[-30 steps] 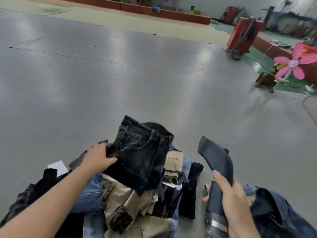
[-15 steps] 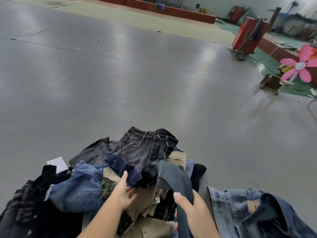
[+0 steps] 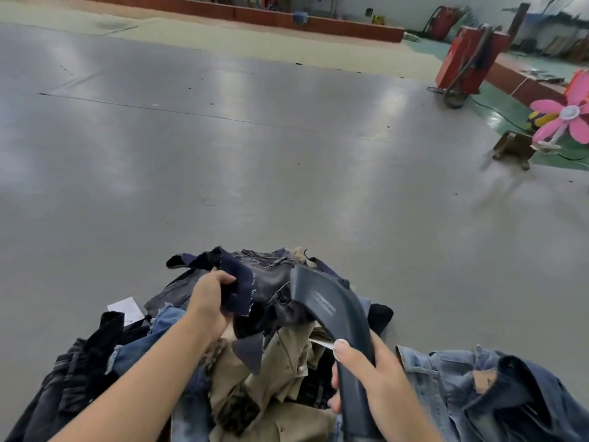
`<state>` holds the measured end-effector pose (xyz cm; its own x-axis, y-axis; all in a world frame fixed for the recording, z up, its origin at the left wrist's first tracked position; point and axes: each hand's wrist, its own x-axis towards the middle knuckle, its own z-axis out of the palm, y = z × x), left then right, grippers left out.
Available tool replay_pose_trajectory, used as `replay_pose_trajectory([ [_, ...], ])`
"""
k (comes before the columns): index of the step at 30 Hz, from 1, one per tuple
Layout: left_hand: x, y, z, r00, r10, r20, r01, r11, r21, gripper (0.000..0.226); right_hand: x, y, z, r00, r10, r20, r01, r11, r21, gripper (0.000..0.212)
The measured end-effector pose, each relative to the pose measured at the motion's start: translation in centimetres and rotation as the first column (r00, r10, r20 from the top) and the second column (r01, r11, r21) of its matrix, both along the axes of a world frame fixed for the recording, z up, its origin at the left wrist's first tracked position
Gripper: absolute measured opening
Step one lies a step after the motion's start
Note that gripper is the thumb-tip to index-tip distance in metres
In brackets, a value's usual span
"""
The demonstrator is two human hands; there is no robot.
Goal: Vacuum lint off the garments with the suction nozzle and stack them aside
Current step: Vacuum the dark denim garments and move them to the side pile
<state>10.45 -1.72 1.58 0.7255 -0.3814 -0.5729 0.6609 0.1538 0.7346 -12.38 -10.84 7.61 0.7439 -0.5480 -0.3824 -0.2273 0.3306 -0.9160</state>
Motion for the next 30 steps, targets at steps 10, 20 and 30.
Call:
replay_pose_trajectory([
  [10, -6.8, 4.7, 4.4, 0.935, 0.211, 0.284, -0.207, 0.977, -0.043, 0.023, -2.2, 4.8, 1.4, 0.966, 0.235, 0.104, -0.241, 0.969, 0.053, 0.062],
  [20, -7.5, 4.0, 3.2, 0.924, 0.32, 0.207, -0.31, 0.947, -0.08, 0.021, -2.8, 4.8, -0.1, 0.965, 0.264, -0.015, -0.264, 0.964, -0.042, 0.065],
  [30, -7.8, 3.0, 1.9, 0.932, 0.203, 0.301, -0.2, 0.979, -0.04, 0.019, -1.9, 1.5, 0.7, 0.988, 0.134, 0.079, -0.136, 0.99, 0.029, 0.025],
])
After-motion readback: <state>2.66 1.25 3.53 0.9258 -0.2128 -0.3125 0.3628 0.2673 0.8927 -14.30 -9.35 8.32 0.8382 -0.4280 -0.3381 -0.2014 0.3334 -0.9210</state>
